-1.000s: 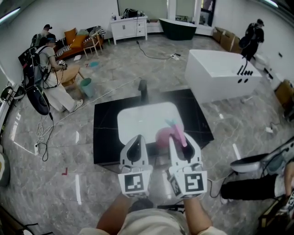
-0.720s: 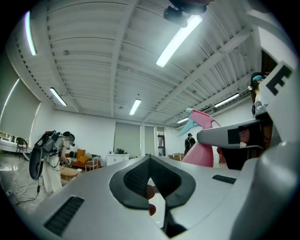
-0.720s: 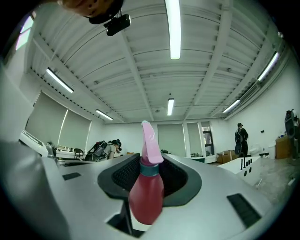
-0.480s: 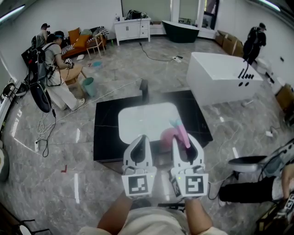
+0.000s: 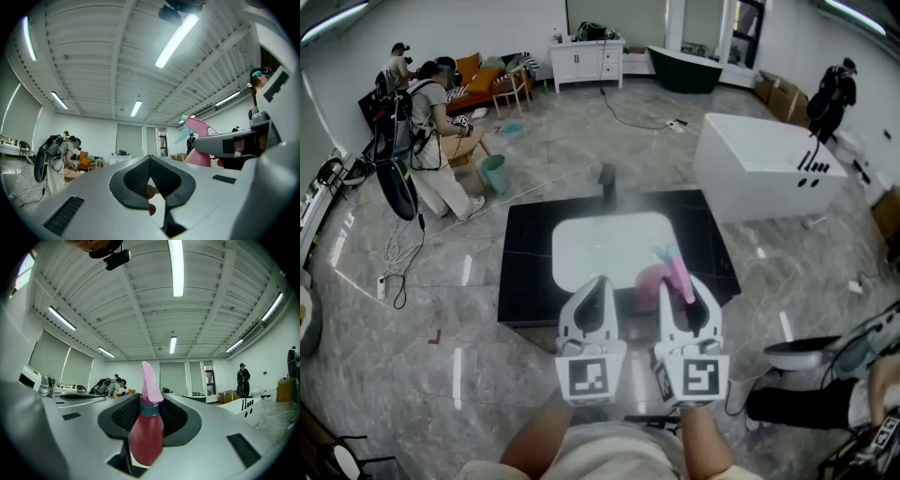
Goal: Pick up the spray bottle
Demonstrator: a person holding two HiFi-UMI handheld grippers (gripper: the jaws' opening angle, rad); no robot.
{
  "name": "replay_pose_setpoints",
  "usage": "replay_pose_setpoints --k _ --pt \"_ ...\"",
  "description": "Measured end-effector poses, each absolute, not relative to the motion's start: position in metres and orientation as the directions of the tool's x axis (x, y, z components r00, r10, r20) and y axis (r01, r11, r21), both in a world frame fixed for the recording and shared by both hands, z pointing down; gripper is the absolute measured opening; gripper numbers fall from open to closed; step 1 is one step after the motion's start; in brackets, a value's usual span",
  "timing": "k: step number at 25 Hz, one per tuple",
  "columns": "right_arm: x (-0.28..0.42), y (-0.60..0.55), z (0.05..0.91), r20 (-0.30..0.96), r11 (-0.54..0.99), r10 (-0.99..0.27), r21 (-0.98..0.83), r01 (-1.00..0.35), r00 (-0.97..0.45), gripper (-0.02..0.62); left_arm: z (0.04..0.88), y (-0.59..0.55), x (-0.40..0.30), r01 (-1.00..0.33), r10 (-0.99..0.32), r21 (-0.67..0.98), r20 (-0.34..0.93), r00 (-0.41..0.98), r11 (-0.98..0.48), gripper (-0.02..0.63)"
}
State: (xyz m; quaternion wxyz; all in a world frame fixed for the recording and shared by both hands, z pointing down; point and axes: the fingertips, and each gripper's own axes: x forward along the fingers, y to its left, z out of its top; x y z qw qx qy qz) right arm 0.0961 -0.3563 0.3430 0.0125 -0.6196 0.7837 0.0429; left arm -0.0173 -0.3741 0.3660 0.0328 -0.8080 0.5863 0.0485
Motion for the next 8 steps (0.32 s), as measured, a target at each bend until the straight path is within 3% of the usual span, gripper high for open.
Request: replay_pose_setpoints --k 8 --pt "0.0915 -0.3503 0.345 -0.071 0.248 -0.965 0.062 -0.967 -0.252 0.135 0.3677 -0.3658 -0.02 -0.952 -0.947 0.0 -0.108 0.304 -0.306 0.002"
